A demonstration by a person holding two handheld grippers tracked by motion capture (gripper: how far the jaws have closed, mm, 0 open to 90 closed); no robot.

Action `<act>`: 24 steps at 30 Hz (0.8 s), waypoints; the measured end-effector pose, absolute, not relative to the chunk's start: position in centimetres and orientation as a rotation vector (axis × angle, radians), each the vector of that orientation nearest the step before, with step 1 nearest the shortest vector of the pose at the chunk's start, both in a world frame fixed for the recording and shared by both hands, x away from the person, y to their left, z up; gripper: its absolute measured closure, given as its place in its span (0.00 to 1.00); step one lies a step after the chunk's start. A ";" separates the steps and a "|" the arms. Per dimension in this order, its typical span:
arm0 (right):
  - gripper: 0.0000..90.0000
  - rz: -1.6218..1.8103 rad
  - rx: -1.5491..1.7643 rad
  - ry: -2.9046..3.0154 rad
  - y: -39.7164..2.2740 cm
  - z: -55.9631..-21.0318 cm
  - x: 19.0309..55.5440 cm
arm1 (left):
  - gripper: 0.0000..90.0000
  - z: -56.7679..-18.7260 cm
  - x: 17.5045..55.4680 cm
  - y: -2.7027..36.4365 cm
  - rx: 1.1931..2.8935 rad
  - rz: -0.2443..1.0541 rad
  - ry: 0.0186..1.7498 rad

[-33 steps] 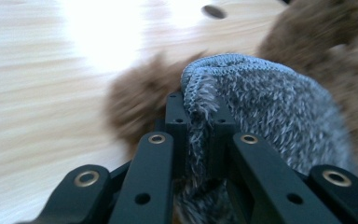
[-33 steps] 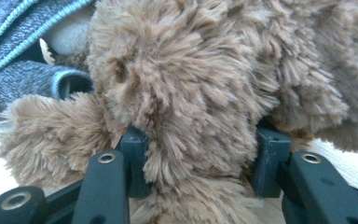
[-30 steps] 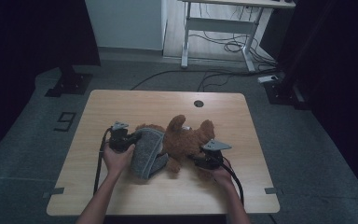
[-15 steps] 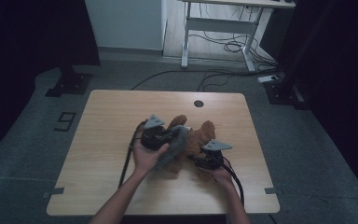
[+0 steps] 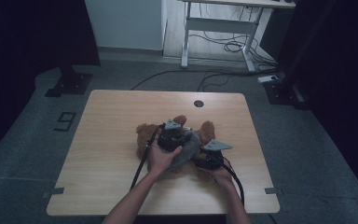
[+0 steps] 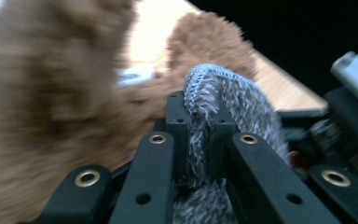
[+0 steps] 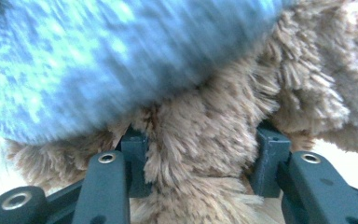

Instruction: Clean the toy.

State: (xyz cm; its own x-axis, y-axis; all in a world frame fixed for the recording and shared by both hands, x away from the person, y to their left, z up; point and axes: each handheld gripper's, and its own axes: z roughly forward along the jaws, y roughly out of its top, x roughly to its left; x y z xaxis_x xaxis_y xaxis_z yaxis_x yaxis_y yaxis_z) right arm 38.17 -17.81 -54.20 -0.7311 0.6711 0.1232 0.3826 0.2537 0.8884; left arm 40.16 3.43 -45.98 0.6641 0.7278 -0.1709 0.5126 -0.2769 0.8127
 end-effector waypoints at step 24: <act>0.56 1.493 0.986 2.249 -17.9 -54.3 38.3 | 0.92 -47.8 40.3 17.8 1.800 0.375 1.280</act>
